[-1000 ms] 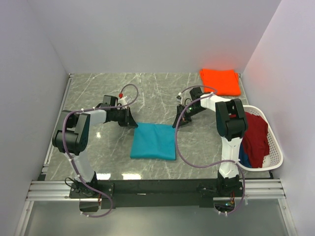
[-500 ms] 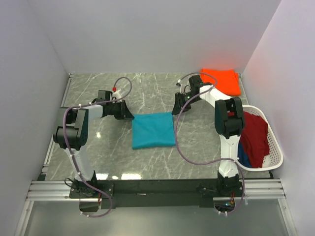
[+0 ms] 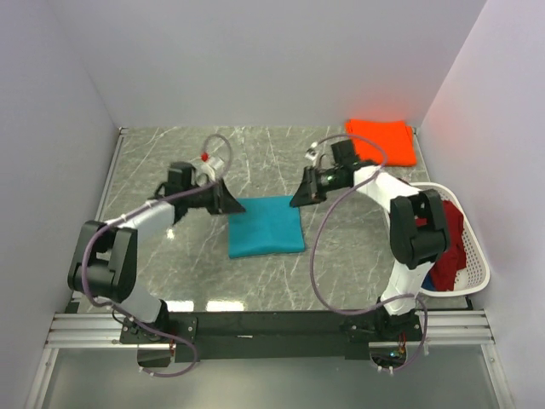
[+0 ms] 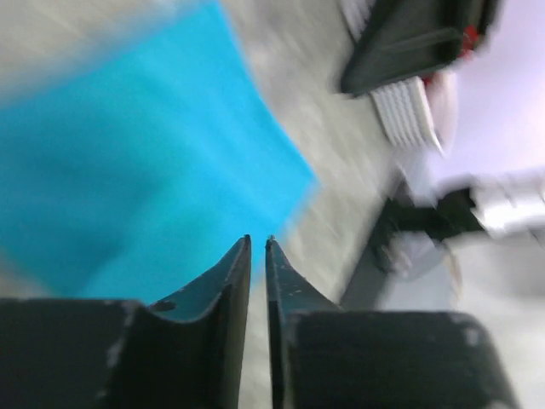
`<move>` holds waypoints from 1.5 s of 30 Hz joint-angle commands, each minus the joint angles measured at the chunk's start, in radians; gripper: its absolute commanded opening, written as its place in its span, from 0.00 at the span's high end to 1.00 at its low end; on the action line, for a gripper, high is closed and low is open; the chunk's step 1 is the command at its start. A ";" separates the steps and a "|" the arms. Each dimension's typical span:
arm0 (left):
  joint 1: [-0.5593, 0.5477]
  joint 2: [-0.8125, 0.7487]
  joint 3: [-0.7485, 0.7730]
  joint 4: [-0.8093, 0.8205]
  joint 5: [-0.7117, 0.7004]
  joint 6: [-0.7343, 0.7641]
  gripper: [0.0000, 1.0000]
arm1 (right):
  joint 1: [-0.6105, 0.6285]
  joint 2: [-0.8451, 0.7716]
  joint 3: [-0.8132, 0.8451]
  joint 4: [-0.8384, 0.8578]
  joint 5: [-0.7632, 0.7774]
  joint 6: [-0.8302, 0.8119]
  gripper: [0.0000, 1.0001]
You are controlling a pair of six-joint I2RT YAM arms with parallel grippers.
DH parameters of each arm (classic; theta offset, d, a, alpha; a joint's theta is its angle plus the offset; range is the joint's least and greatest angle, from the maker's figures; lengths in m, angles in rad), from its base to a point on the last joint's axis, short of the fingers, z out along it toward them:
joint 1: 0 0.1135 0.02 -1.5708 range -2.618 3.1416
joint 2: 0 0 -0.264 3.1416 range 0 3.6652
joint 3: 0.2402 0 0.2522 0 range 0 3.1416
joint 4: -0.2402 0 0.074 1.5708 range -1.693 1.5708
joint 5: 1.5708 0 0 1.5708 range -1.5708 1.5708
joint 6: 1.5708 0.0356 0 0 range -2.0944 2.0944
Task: Fold and stack the t-shirts
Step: Fold the tshirt
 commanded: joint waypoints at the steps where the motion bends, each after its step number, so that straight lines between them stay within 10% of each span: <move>1: -0.122 -0.041 -0.115 0.109 0.084 -0.174 0.85 | 0.139 -0.006 -0.087 0.110 -0.122 0.116 0.82; 15: -0.179 0.189 -0.123 -0.005 -0.038 -0.184 0.98 | 0.235 0.224 -0.172 0.181 -0.066 0.207 0.86; 32: -0.025 0.193 0.048 -0.369 0.040 0.173 0.94 | 0.173 0.047 -0.051 -0.229 0.082 -0.227 0.83; 45: -0.183 0.143 -0.037 -0.090 0.136 -0.046 0.93 | 0.320 0.110 -0.135 0.062 -0.171 0.037 0.74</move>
